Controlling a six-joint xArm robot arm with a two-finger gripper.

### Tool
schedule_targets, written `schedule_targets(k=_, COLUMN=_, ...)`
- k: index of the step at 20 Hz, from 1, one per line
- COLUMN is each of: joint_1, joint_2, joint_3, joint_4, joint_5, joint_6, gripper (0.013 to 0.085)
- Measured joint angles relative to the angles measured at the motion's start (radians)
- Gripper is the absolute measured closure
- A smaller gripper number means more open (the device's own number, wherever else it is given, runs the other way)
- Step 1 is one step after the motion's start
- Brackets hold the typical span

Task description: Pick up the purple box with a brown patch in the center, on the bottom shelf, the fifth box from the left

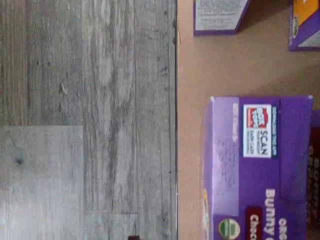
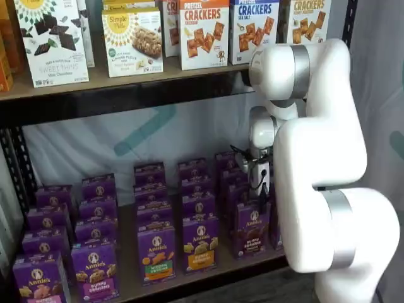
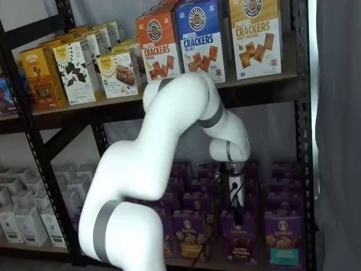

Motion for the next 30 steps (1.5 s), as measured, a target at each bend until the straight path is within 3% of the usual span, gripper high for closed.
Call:
schedule_targets(k=9, joint_1=-0.007, joint_2=0.017, joint_3=-0.021, joint_4=0.028, joint_5=0.02, joint_6=-0.031, gripper=0.013)
schedule_targets(k=21, joint_1=0.007, joint_2=0.058, joint_3=-0.049, joint_4=0.025, joint_5=0.014, joint_6=-0.014, gripper=0.013)
schedule_targets(k=30, joint_1=0.005, joint_2=0.088, joint_3=-0.062, joint_4=0.129, joint_5=-0.005, joint_6=-0.104, gripper=0.013)
